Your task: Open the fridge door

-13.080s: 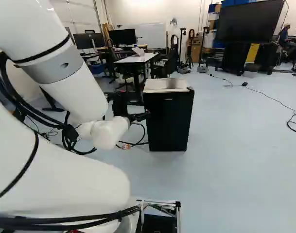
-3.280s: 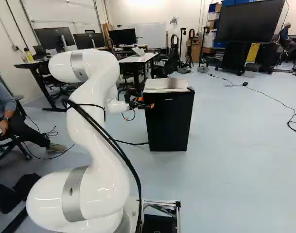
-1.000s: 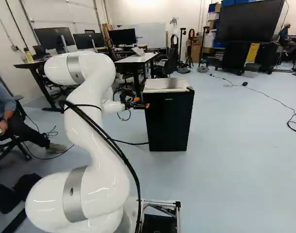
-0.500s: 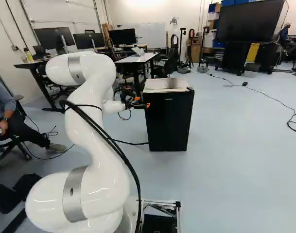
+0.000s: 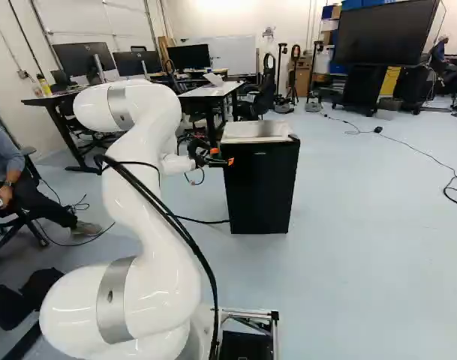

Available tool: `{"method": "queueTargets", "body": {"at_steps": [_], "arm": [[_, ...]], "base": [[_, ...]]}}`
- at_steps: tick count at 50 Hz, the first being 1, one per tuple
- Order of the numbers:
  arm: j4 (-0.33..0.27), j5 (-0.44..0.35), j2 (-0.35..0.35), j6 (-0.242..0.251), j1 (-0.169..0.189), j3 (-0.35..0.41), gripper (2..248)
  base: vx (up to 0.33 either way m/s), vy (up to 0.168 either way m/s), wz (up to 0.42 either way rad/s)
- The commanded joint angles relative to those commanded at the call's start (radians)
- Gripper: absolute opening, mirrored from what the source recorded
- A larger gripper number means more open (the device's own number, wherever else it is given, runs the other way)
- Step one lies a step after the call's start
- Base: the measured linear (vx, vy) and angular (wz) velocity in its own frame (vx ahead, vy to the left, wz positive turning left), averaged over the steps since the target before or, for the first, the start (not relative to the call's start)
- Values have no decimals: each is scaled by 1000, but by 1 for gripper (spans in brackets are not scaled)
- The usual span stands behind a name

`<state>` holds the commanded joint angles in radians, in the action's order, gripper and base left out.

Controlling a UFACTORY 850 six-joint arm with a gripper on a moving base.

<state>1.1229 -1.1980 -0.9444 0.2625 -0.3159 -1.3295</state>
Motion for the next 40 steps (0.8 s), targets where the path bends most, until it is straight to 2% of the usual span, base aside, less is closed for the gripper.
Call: {"method": "queueTargets", "body": {"at_steps": [40], "arm": [[25, -15, -14, 0, 22, -25, 247]], "base": [[0, 0, 0]]}}
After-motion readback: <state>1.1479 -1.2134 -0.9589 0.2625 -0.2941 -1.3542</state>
